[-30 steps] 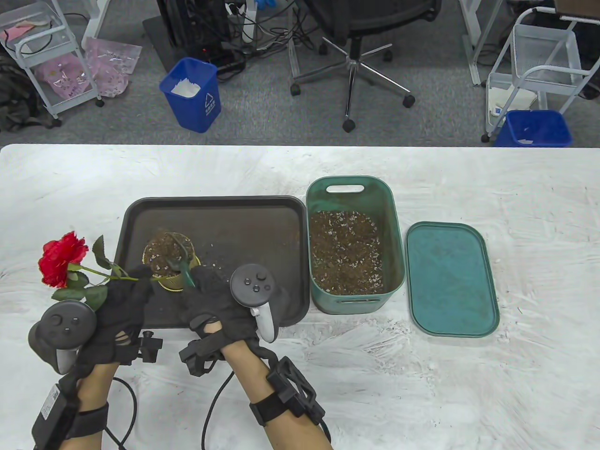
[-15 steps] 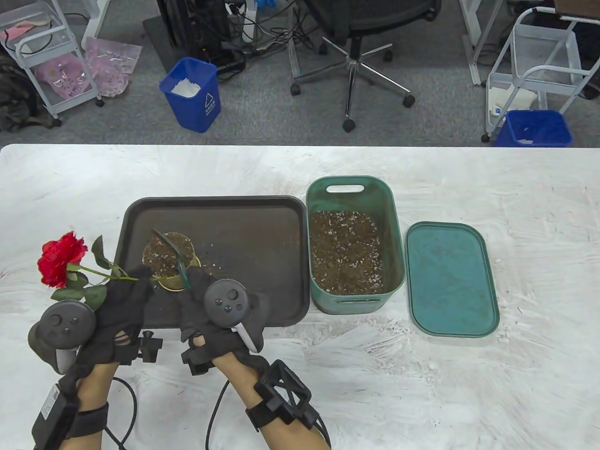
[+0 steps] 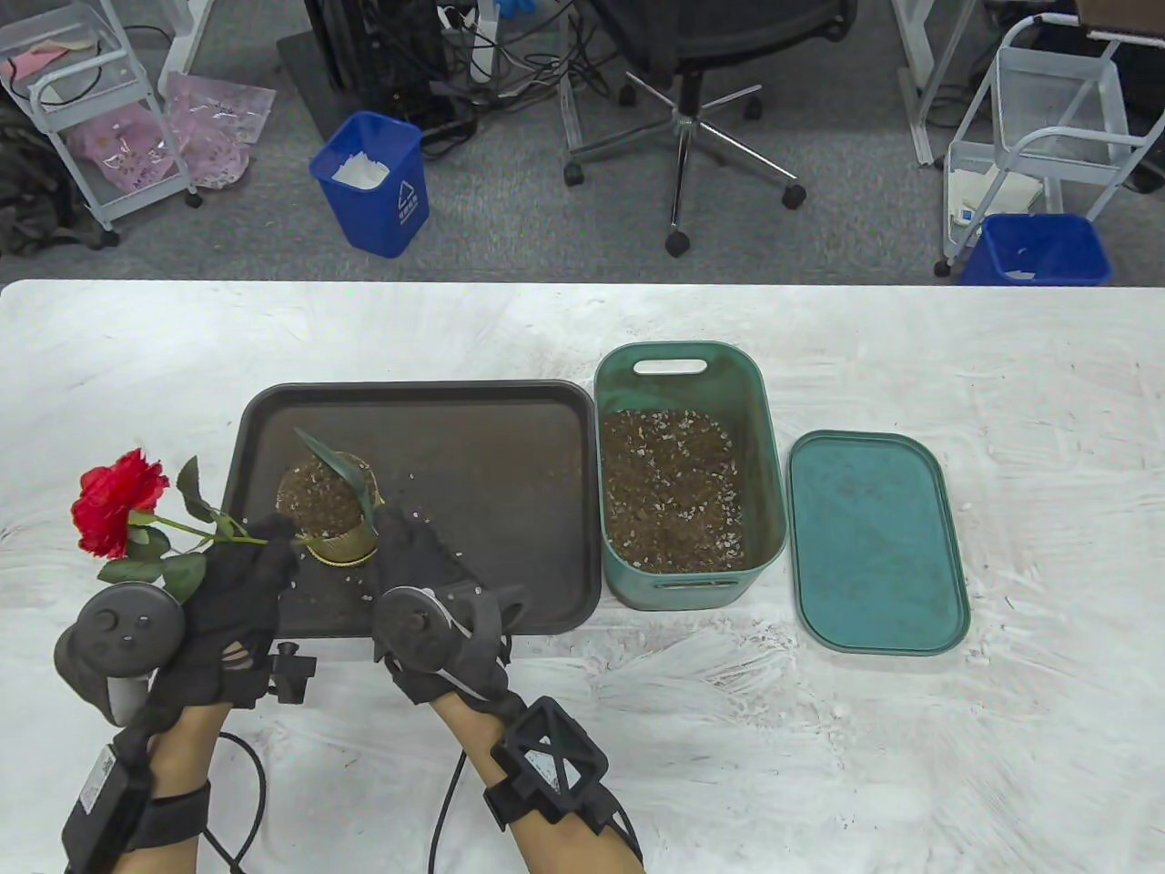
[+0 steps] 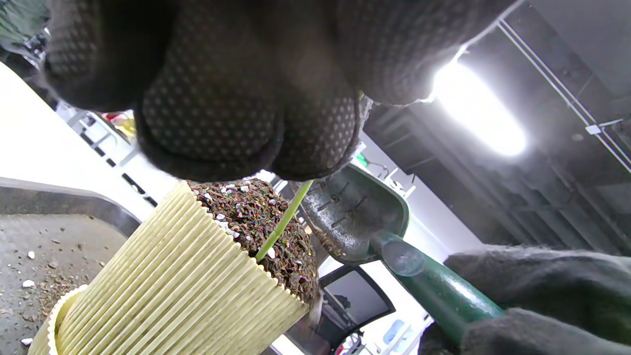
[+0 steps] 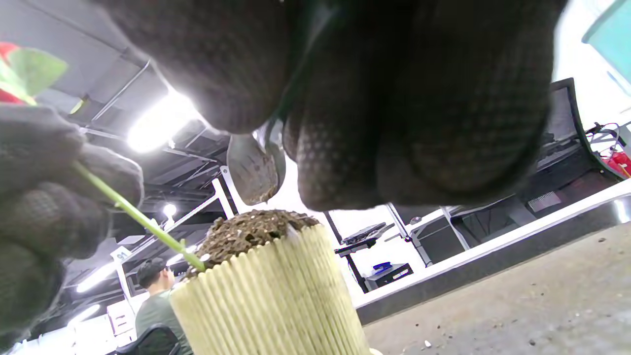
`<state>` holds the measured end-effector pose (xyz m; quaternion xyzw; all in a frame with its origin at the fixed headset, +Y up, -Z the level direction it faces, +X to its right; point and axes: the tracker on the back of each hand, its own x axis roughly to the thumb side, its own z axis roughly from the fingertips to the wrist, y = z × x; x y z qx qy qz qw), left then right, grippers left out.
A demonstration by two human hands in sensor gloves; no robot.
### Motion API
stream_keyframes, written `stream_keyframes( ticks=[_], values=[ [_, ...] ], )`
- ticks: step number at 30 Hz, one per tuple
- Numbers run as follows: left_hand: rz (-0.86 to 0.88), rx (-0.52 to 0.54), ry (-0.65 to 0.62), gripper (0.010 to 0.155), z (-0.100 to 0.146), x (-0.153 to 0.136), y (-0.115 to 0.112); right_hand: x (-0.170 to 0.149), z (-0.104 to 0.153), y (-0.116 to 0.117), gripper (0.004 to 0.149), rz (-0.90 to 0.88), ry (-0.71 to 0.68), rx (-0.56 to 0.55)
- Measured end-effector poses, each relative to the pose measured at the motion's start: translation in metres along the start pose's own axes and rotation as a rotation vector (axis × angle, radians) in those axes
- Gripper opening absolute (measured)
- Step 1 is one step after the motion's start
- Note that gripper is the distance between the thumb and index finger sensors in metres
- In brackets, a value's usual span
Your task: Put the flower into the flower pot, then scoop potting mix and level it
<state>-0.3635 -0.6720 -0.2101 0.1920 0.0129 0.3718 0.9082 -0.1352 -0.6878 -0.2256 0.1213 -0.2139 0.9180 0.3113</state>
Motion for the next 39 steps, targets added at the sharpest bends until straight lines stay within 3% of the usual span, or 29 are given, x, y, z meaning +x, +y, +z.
stream_keyframes(
  ticks=[3,8,14,19,26,33,36,39],
  values=[
    [-0.001,0.000,-0.001,0.047,0.000,0.000,0.000,-0.006,-0.002,0.000,0.056,-0.059,0.040,0.009],
    [-0.001,0.000,-0.001,0.047,0.000,0.000,0.000,-0.018,-0.006,-0.003,0.060,-0.461,0.232,0.102],
    [0.005,-0.001,0.003,0.046,-0.001,0.000,0.000,-0.013,-0.006,0.003,0.053,-0.588,0.214,0.171],
    [0.005,0.000,0.005,0.047,0.000,0.000,0.000,-0.021,-0.002,0.014,0.050,-0.459,0.232,0.212],
    [0.010,0.002,0.010,0.047,-0.001,-0.002,0.001,-0.010,-0.002,0.012,0.050,-0.461,0.122,0.192],
    [0.008,0.002,0.010,0.047,-0.001,-0.002,0.000,0.001,0.002,0.017,0.049,-0.172,0.024,0.186],
    [0.005,0.003,0.008,0.047,-0.001,-0.002,0.001,0.001,0.003,0.014,0.048,-0.289,0.006,0.141],
    [0.010,0.002,0.010,0.047,-0.001,-0.002,0.001,-0.011,0.000,0.014,0.049,-0.476,0.107,0.141]
  ],
)
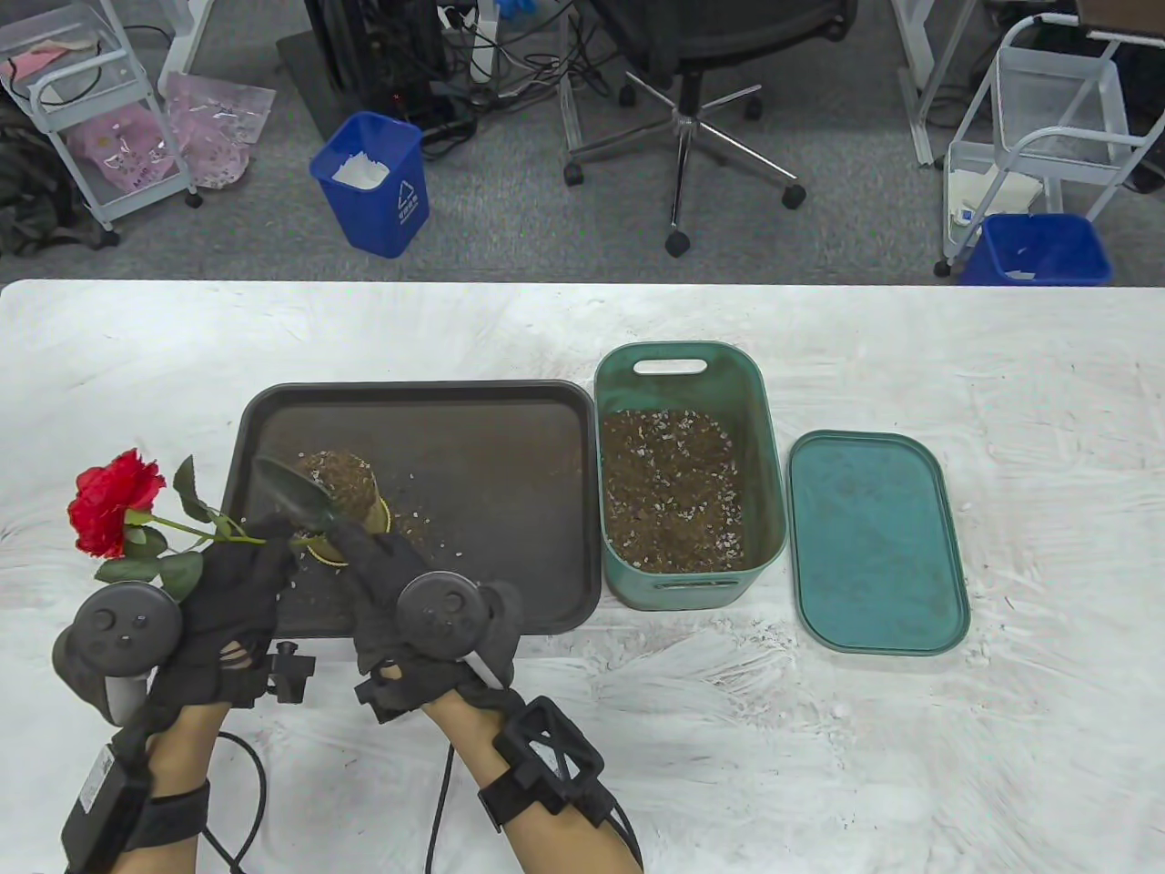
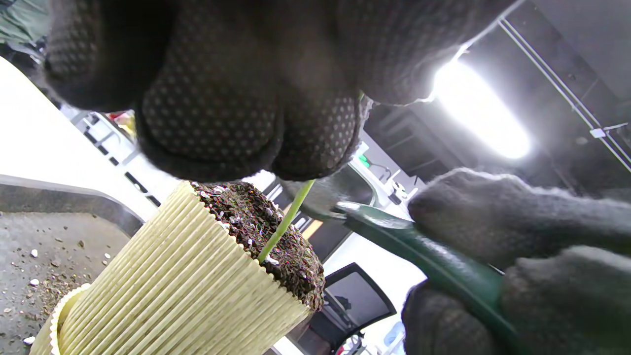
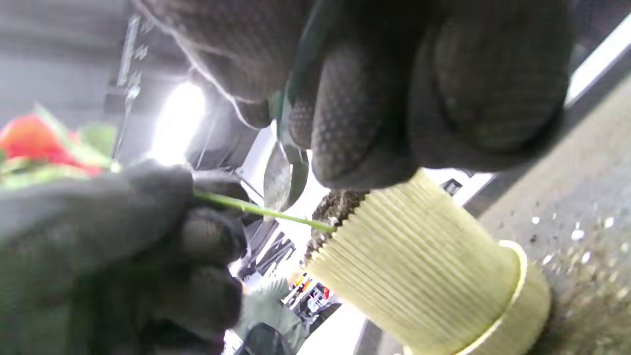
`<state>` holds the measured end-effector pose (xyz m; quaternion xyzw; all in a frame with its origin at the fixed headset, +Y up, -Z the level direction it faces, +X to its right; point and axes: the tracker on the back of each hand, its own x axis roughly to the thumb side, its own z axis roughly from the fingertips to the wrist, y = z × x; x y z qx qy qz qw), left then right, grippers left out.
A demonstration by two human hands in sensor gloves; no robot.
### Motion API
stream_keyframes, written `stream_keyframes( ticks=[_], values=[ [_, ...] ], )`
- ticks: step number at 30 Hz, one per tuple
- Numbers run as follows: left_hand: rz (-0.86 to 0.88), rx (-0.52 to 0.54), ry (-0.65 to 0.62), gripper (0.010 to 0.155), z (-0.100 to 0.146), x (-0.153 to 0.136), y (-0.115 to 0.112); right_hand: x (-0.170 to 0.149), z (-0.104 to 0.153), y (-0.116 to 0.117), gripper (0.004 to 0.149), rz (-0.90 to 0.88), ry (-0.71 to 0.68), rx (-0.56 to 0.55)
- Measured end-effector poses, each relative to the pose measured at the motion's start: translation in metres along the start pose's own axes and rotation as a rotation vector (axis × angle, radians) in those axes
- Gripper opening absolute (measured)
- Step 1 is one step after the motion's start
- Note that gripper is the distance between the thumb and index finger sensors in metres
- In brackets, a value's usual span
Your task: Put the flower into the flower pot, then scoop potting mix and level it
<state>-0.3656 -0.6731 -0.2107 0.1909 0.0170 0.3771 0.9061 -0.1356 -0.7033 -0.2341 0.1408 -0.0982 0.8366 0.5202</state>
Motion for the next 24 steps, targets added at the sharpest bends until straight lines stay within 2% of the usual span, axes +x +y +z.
stream_keyframes(
  ticks=[3,5,11,15,17,19,23,24],
  values=[
    [-0.003,0.000,-0.002,0.047,0.000,0.000,0.000,-0.013,-0.003,-0.002,0.049,0.003,0.098,0.017],
    [-0.003,-0.001,-0.003,0.047,0.000,0.000,0.000,-0.020,-0.004,-0.003,0.049,0.023,0.111,0.020],
    [-0.004,0.000,-0.002,0.047,0.000,0.000,0.000,-0.029,-0.005,-0.009,0.049,-0.244,0.145,-0.015],
    [-0.001,0.000,-0.002,0.047,0.000,-0.001,0.000,-0.046,-0.005,-0.009,0.050,-0.227,0.252,0.043],
    [-0.004,0.000,-0.001,0.047,0.000,0.000,0.000,-0.049,-0.007,-0.010,0.050,-0.345,0.292,0.036],
    [-0.003,0.000,-0.002,0.047,0.000,-0.001,0.000,-0.052,-0.007,-0.014,0.050,-0.457,0.317,-0.026],
    [-0.003,0.000,-0.002,0.047,0.000,-0.001,0.000,-0.062,-0.006,-0.015,0.051,-0.408,0.345,0.015],
    [-0.004,0.000,-0.002,0.047,0.000,-0.001,0.000,-0.063,-0.006,-0.015,0.051,-0.441,0.353,0.007]
  ],
)
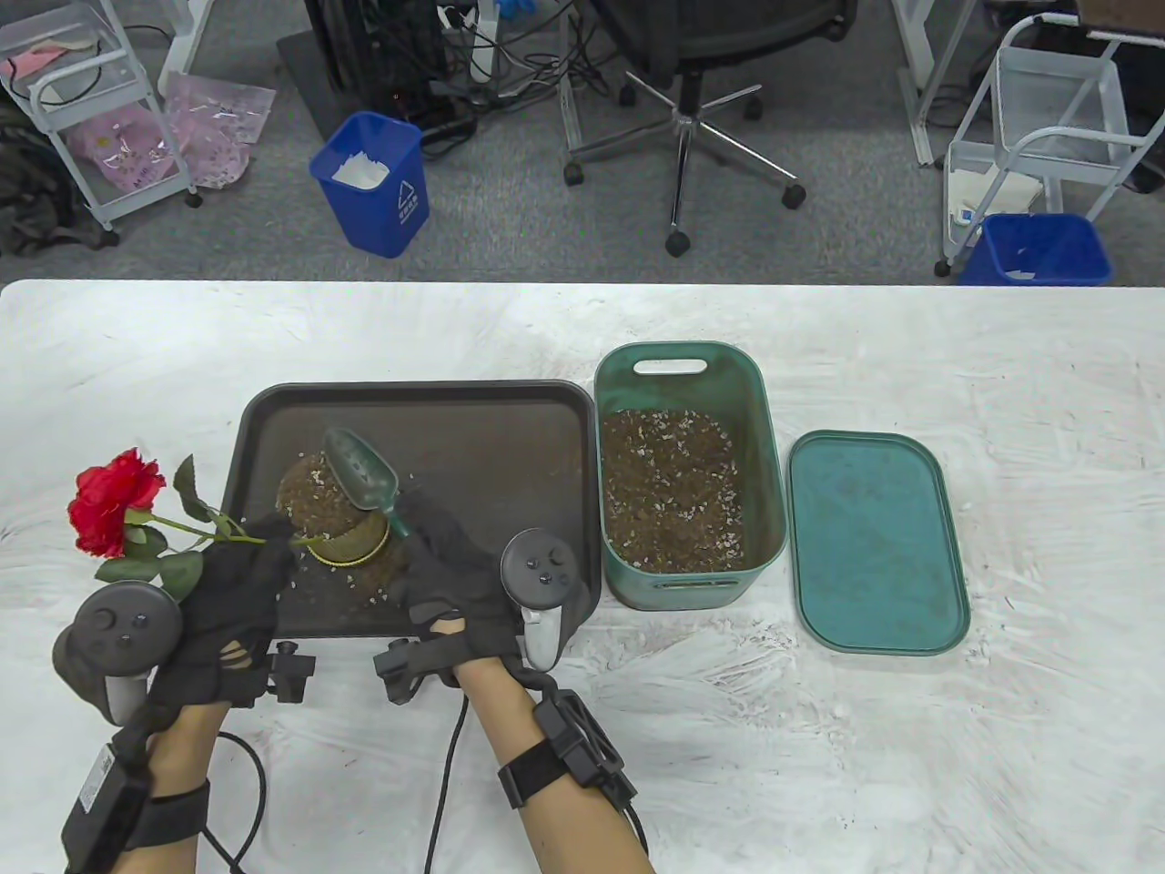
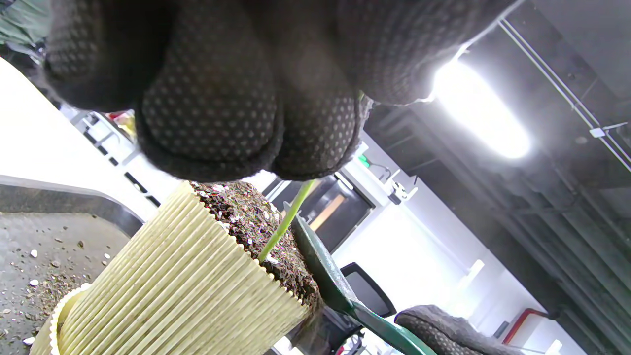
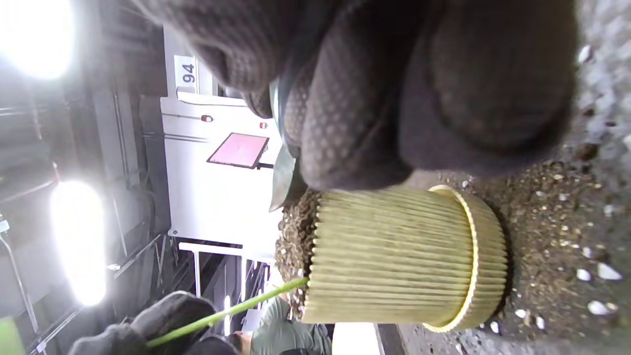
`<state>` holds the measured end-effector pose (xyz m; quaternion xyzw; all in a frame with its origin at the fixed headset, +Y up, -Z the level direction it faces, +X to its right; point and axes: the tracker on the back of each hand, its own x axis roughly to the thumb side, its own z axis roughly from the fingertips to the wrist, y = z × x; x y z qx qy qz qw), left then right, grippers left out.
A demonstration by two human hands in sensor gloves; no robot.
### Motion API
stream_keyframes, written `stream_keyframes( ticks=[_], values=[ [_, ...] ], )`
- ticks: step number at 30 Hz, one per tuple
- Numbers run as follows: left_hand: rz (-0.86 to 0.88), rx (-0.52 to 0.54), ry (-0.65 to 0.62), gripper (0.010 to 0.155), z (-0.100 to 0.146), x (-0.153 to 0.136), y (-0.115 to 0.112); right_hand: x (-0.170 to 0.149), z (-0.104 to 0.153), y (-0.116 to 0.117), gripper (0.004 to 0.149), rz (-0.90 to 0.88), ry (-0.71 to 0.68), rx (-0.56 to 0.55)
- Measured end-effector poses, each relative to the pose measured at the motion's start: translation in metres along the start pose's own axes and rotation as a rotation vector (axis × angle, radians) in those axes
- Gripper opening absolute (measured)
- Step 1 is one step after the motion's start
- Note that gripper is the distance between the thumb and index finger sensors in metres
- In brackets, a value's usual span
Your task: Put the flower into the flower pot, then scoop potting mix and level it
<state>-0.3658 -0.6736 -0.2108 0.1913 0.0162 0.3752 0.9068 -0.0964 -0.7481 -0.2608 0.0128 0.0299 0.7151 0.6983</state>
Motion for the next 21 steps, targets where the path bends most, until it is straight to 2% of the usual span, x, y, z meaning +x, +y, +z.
stream_keyframes(
  ticks=[3,5,7,9,11,13,16,18,20,21],
  values=[
    [-0.002,-0.001,-0.002,0.047,0.000,0.000,0.000,-0.001,0.000,-0.001,0.051,-0.114,0.023,-0.011],
    [0.001,-0.001,0.000,0.047,0.000,0.000,0.000,-0.002,-0.001,-0.002,0.051,-0.053,0.073,0.010],
    [-0.001,-0.001,0.000,0.047,0.000,0.000,0.000,-0.001,0.000,-0.003,0.051,-0.082,0.064,0.014],
    [-0.004,-0.001,0.000,0.047,0.000,0.000,0.000,0.006,0.003,-0.004,0.051,-0.183,0.058,-0.031],
    [-0.003,-0.003,0.002,0.047,-0.001,0.000,0.000,0.026,0.005,-0.005,0.049,-0.221,0.019,-0.062],
    [-0.005,-0.002,0.001,0.047,-0.001,0.000,0.000,0.044,0.004,-0.001,0.048,-0.107,0.002,-0.056],
    [-0.009,-0.003,-0.003,0.047,0.000,0.000,0.000,0.065,-0.004,0.009,0.048,0.038,0.125,0.019],
    [-0.005,-0.004,-0.002,0.047,0.000,0.000,0.000,0.074,-0.011,0.013,0.048,0.093,0.179,-0.019],
    [-0.004,-0.003,0.000,0.047,0.000,0.000,0.000,0.077,-0.018,0.014,0.048,0.243,0.231,0.000],
    [-0.004,-0.003,0.002,0.047,0.000,-0.001,0.000,0.076,-0.024,0.015,0.049,0.337,0.264,0.053]
  ],
)
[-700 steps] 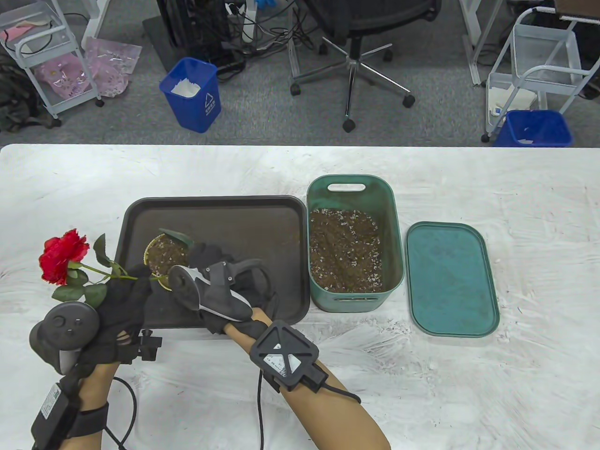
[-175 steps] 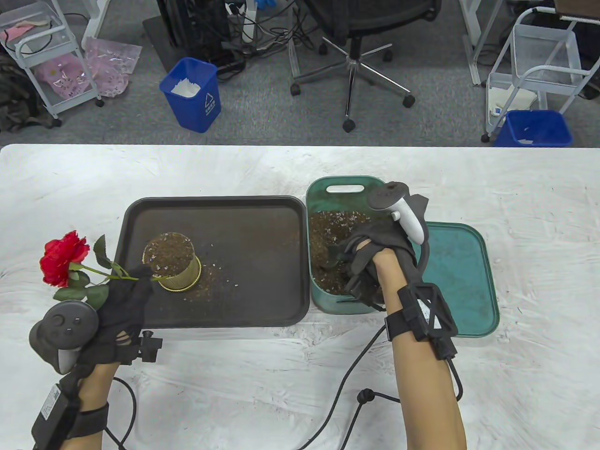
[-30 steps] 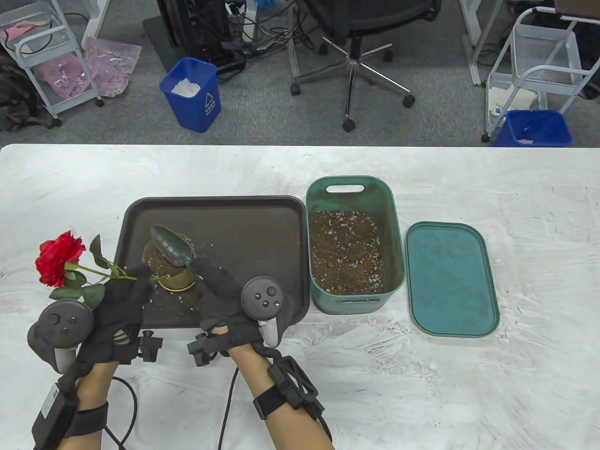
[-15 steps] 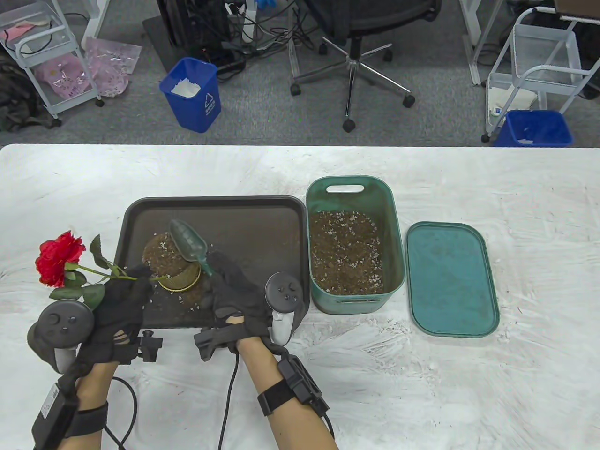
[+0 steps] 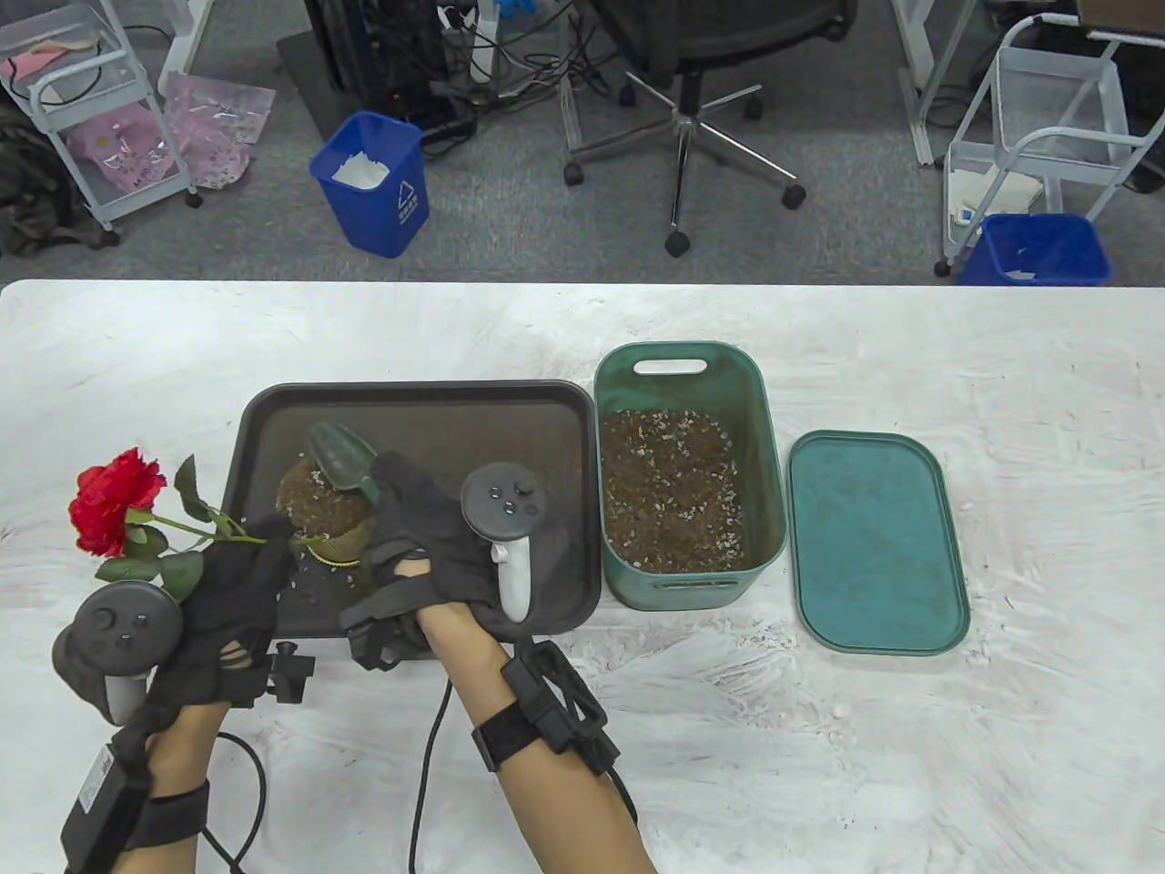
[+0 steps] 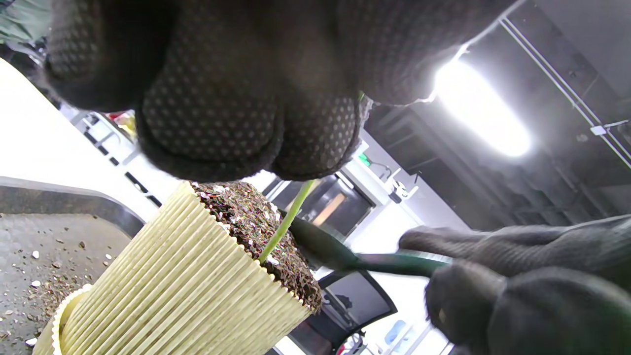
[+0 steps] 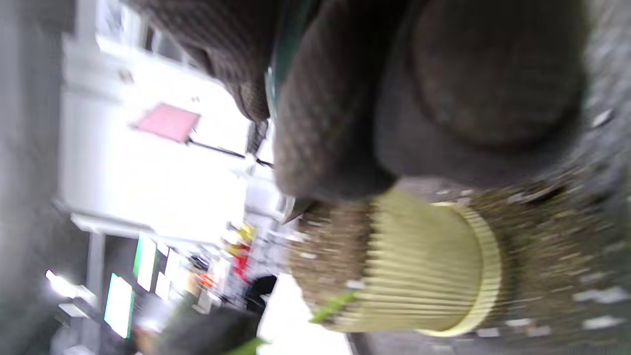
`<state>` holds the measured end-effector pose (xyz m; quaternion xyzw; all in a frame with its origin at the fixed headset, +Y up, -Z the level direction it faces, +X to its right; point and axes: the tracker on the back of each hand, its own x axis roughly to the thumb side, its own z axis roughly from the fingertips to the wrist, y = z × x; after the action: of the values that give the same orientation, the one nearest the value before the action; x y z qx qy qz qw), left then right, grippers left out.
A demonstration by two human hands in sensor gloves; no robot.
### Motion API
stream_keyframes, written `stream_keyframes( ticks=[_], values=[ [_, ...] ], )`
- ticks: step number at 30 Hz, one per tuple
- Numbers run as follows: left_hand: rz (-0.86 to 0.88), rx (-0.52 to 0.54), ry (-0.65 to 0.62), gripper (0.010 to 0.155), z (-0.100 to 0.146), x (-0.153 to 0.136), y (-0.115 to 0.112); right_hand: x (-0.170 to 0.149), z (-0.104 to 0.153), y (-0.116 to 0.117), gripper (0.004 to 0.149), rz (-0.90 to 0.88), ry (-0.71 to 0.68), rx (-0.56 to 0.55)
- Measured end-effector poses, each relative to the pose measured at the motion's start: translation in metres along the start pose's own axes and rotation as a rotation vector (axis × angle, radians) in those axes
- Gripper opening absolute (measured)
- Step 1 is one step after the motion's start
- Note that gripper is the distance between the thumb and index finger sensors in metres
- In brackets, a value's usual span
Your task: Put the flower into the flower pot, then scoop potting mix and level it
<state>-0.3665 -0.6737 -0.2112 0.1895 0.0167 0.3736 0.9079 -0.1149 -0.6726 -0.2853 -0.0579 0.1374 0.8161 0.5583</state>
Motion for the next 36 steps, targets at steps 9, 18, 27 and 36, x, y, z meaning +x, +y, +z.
stream_keyframes(
  ticks=[9,18,27,36],
  values=[
    [-0.001,-0.002,0.000,0.047,0.000,0.000,0.000,0.027,-0.007,0.006,0.062,0.508,-0.048,0.049],
    [-0.001,-0.002,0.002,0.047,-0.001,0.000,0.000,0.055,-0.002,0.014,0.054,0.774,-0.166,0.014],
    [0.000,-0.002,0.002,0.047,-0.001,-0.001,0.000,0.068,0.000,0.027,0.052,0.812,-0.223,0.061],
    [0.008,0.000,0.011,0.046,-0.001,-0.001,0.001,0.080,0.004,0.039,0.052,0.869,-0.330,0.062]
  ],
)
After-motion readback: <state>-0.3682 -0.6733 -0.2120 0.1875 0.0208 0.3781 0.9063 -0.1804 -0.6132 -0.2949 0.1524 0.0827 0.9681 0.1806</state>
